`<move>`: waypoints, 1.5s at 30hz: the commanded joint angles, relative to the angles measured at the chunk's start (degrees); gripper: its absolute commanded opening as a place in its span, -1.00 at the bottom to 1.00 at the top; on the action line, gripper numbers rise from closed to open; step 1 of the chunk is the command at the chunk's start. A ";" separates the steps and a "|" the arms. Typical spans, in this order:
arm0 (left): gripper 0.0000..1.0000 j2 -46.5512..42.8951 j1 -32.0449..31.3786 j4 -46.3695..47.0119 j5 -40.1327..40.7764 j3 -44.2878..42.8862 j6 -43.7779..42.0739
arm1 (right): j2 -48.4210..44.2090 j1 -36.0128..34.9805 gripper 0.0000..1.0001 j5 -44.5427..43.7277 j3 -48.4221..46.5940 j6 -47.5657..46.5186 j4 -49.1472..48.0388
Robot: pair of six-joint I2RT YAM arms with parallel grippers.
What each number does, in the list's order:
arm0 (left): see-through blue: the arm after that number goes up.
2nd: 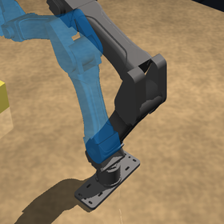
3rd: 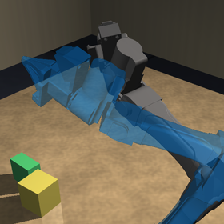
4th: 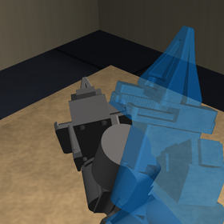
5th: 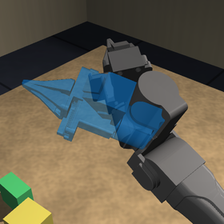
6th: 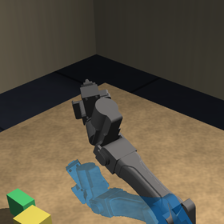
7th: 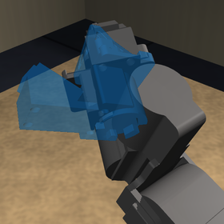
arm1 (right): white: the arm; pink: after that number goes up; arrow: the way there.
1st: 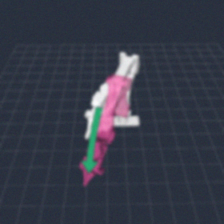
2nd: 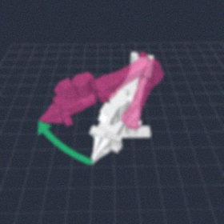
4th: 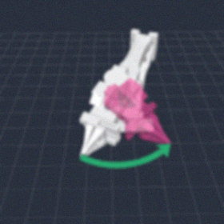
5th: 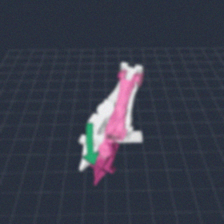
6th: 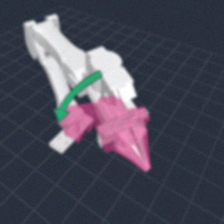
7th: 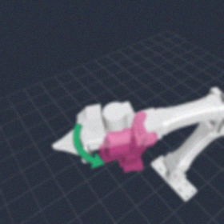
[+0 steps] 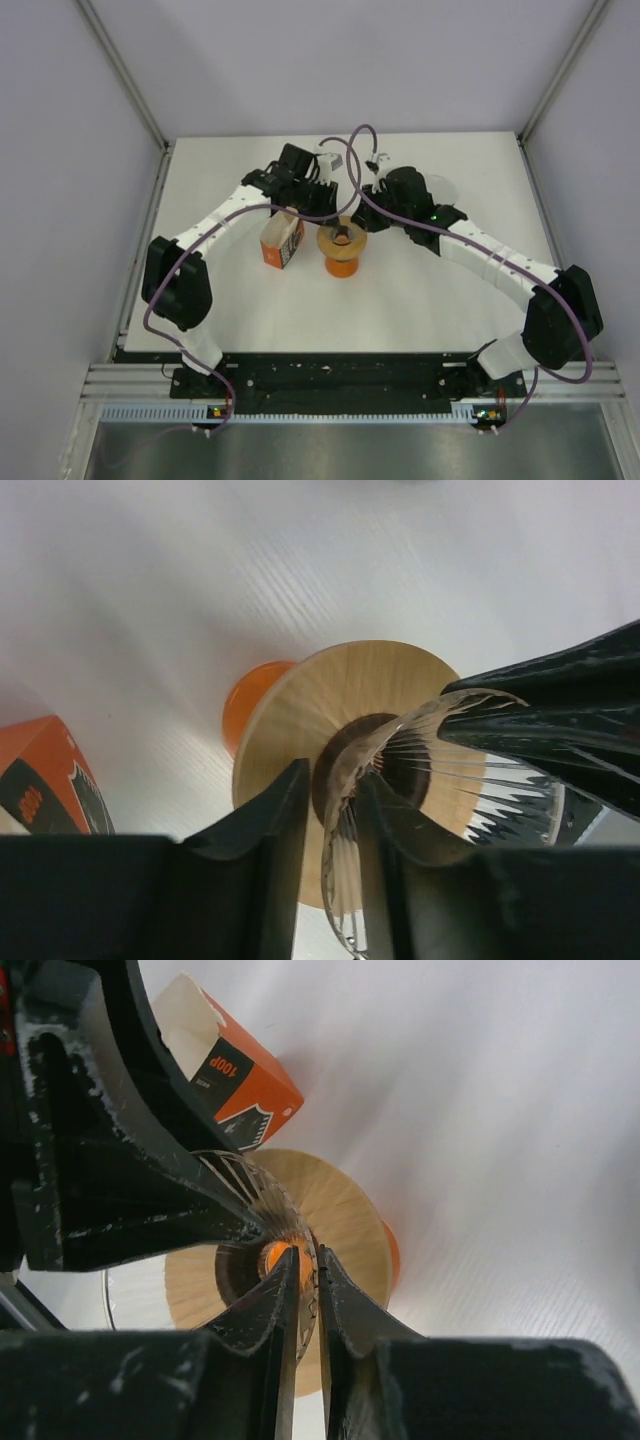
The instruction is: Place the coffee filter in the dripper
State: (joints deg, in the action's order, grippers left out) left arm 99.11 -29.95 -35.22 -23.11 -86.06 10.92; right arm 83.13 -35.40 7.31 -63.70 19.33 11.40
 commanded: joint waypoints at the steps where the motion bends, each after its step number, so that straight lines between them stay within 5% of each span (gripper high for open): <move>1: -0.24 4.43 -0.28 -9.16 2.55 -2.69 -6.17 | 2.74 -1.60 -0.74 4.99 -1.85 -2.98 11.45; 12: 0.13 4.16 1.92 -15.22 -1.14 -14.48 -6.78 | 2.82 -1.69 -0.35 4.38 -11.79 -4.65 13.65; 18: 0.22 2.76 2.44 -17.95 -1.67 -19.22 -8.54 | 2.39 -1.69 0.05 3.41 -15.13 -5.71 15.41; 22: 0.22 0.48 4.28 -18.74 -1.32 -21.51 -9.25 | 1.07 -1.69 0.15 2.71 -16.63 -6.32 16.28; 31: -0.49 -6.29 11.85 -18.22 6.03 -16.44 -14.52 | -4.38 -1.60 0.19 -2.91 -15.40 -8.08 17.17; 45: -0.57 -2.44 11.15 -13.64 16.78 -4.81 -13.03 | -5.00 -1.60 0.20 -3.36 -13.91 -8.43 17.17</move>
State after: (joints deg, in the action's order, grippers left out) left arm 95.48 -18.33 -52.82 -9.85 -90.41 -3.07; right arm 79.59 -36.58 4.47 -77.65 11.53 29.67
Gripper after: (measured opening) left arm 0.208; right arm 0.599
